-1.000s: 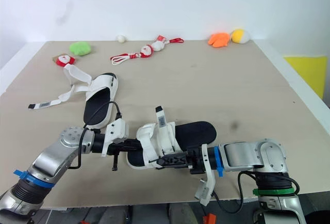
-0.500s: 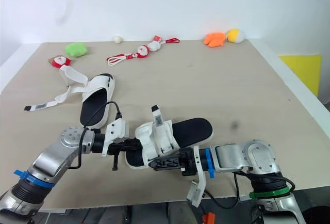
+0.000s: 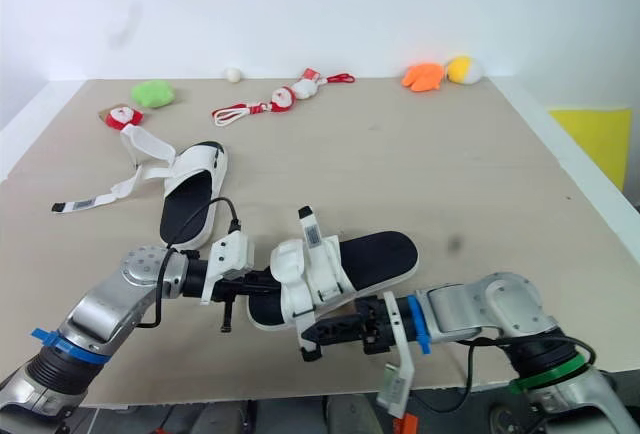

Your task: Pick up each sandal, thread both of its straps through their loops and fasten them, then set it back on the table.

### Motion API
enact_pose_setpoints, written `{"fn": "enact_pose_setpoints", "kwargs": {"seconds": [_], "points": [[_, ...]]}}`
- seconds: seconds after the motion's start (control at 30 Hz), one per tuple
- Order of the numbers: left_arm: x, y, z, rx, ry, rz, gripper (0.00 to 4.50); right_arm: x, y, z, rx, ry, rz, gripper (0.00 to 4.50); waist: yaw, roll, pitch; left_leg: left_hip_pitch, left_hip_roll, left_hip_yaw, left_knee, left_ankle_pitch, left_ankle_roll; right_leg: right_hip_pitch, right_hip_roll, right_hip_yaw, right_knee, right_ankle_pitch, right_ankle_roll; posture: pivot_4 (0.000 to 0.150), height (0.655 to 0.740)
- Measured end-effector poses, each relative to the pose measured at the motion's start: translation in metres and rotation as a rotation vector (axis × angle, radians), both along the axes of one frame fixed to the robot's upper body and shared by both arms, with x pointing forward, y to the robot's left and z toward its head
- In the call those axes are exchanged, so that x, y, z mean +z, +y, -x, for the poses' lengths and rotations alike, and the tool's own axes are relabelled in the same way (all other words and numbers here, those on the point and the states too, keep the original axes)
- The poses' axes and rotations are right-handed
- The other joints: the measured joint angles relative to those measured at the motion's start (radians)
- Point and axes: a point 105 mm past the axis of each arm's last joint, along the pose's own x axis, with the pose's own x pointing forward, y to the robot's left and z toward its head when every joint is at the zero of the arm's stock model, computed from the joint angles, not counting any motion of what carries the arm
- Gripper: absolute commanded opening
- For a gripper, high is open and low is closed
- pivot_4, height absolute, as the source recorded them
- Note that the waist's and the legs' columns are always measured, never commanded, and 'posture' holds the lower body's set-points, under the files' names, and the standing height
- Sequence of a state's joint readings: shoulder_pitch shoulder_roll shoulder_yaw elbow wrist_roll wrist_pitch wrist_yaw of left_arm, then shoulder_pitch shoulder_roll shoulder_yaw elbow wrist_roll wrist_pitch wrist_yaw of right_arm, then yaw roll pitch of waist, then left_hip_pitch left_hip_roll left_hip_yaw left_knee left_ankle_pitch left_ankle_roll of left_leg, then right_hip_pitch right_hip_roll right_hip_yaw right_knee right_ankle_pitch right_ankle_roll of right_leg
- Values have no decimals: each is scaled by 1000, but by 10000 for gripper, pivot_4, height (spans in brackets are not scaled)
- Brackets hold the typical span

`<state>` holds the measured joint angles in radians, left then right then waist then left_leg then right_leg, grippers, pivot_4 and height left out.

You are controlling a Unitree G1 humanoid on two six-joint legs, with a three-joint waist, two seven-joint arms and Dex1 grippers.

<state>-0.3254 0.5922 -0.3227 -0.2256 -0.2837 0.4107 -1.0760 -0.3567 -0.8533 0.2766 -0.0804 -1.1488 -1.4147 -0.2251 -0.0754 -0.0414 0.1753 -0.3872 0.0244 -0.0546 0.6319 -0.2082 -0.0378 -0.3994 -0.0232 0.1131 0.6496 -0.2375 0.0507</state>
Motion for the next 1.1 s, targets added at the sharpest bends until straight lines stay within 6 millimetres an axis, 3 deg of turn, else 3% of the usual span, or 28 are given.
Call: {"fn": "enact_pose_setpoints", "kwargs": {"seconds": [0.13, 0.33, 0.47, 0.53, 0.63, 0.8, 1.1], "points": [[1, 1, -1, 1, -1, 0, 0, 21, -2, 4, 25, 128, -36, 425, 0, 2, 1, 0, -1, 0, 0, 0, 1, 1, -1, 1, 0, 0, 1, 1500, 7400], [0, 1, -2, 4, -1, -1, 0, 44, 19, -8, -101, 387, -5, 425, 0, 4, 2, 1, 0, -1, 0, 0, 1, 2, 0, 1, 0, 0, 0, 1500, 7400], [0, 2, -1, 5, -2, -3, 0, 61, 33, -19, -236, 709, 45, 425, 0, 5, 3, 1, 2, -2, 0, 0, 1, 2, 1, 0, 0, 0, 0, 1500, 7400], [1, 3, -1, 8, -4, -2, 0, 72, 42, -33, -329, 1016, 124, 425, 1, 5, 3, 1, 2, -2, 0, 0, 1, 2, 1, -2, 0, 1, -1, 1500, 7400], [1, 4, -1, 13, -5, -1, 0, 78, 49, -50, -416, 1272, 209, 425, 2, 7, 4, -1, 3, -2, 0, 0, 2, -1, 2, -3, 0, 2, -2, 1500, 7400], [2, 4, 0, 21, -11, 9, 0, 77, 55, -70, -506, 1558, 286, 425, 5, 7, 4, -6, 4, -3, 0, 0, 1, -6, 3, -4, 0, 2, -2, 1500, 7400], [-2, 9, 7, 136, 14, 132, 0, 75, 61, -86, -642, 1832, 388, 425, 1, 9, 5, -8, 5, -3, 0, -1, 2, -8, 5, -4, 0, 3, -1, 1500, 7400]]}}
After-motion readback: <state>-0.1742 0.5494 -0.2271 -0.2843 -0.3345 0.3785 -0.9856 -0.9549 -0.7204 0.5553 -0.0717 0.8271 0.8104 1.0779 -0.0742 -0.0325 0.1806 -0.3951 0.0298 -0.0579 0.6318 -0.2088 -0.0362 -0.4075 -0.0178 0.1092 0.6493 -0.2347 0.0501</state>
